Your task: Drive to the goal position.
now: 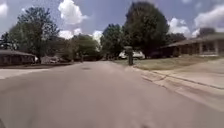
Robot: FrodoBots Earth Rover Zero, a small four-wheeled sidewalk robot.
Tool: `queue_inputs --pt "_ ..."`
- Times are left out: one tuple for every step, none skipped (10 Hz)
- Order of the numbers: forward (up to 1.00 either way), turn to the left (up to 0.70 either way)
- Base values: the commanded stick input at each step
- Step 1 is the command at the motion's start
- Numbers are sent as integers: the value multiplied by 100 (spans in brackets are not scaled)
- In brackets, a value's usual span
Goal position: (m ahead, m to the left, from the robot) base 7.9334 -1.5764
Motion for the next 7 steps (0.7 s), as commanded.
queue_inputs --pt "85 0" --pt "85 0" --pt "85 0" --pt "85 0" --pt "85 0" --pt "85 0" --pt "85 0"
